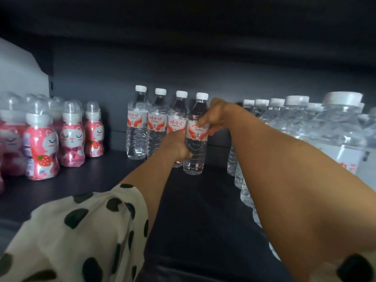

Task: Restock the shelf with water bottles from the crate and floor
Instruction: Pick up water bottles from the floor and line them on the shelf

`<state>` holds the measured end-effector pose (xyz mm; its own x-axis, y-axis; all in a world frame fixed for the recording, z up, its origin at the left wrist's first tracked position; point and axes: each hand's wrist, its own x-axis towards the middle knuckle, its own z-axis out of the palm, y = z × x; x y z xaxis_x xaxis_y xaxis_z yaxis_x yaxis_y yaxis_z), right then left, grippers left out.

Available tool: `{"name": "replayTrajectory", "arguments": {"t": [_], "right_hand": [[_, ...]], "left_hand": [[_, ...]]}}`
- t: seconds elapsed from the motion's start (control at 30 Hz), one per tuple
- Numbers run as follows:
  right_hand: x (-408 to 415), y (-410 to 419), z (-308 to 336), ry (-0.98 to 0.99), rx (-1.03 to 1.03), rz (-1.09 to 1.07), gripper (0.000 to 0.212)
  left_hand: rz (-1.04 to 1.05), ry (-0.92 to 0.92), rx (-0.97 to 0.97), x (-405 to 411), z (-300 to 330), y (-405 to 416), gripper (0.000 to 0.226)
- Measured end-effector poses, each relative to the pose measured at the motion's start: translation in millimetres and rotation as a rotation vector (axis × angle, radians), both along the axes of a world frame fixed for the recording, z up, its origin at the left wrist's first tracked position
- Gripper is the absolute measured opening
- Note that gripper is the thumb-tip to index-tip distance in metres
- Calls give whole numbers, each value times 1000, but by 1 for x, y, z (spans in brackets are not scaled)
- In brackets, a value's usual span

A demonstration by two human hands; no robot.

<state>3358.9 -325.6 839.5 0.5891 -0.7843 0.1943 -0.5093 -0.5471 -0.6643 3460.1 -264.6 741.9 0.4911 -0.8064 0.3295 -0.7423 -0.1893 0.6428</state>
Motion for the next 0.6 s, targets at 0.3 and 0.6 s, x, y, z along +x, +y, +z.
{"name": "replayTrajectory", "arguments": {"t": [0.3,0.6], "right_hand": [[9,-19,-6,-55,-34,-34,29],[7,-24,-12,-99,-3,-24,36]], "left_hand": [[107,-56,-37,0,-4,-15,22],[117,-76,-16,3,-7,-14,21]]}}
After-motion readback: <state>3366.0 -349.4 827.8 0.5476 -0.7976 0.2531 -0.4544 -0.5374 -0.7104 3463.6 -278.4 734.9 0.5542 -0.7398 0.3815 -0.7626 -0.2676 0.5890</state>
